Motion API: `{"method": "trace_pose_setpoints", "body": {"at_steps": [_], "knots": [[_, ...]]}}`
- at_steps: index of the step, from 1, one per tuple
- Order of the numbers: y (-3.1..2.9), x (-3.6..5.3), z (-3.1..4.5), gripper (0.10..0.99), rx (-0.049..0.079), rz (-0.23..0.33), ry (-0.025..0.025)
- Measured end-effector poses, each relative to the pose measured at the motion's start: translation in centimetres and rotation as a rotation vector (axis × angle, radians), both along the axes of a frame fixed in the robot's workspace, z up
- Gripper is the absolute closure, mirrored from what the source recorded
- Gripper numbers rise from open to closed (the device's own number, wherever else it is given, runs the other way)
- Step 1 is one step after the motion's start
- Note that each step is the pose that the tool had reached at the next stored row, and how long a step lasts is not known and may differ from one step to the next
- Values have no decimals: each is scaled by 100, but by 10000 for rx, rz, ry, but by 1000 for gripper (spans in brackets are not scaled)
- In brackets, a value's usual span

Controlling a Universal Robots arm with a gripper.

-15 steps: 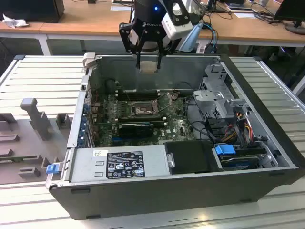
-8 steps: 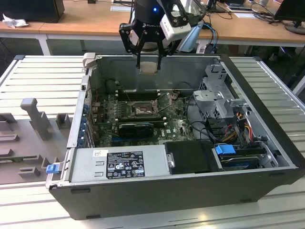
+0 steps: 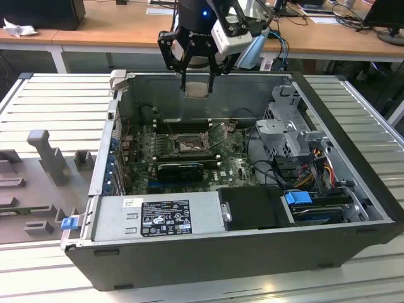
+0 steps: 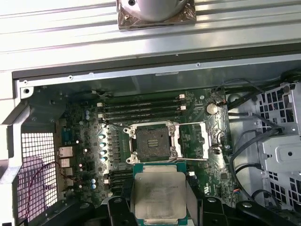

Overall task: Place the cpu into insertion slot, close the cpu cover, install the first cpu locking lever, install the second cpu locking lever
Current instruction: 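Place the cpu into insertion slot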

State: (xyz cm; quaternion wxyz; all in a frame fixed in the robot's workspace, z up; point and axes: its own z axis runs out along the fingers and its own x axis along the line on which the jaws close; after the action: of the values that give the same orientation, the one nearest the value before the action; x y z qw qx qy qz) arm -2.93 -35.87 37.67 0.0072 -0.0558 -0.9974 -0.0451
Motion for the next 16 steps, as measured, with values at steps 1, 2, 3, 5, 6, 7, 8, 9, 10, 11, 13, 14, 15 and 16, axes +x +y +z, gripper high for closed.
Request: {"method": "trace_pose_setpoints", "body": {"at_steps": [1,2,3,5,6,7,8,9,10,11,13,14,15,16], "knots": [[0,0,-1,557,0,-33,0],[0,0,-2,557,0,-73,0],[0,0,-2,557,0,-94,0],[0,0,-3,557,0,-131,0],[0,0,-3,557,0,-151,0],[0,0,-4,557,0,-185,0],[0,0,-5,557,0,-212,0],[0,0,-5,557,0,-230,0],[0,0,-5,557,0,-259,0],[0,0,-5,557,-1,-283,0],[0,0,-6,557,0,-352,0],[0,0,-6,557,0,-384,0],[0,0,-6,557,0,-412,0],[0,0,-7,557,0,-436,0]]}}
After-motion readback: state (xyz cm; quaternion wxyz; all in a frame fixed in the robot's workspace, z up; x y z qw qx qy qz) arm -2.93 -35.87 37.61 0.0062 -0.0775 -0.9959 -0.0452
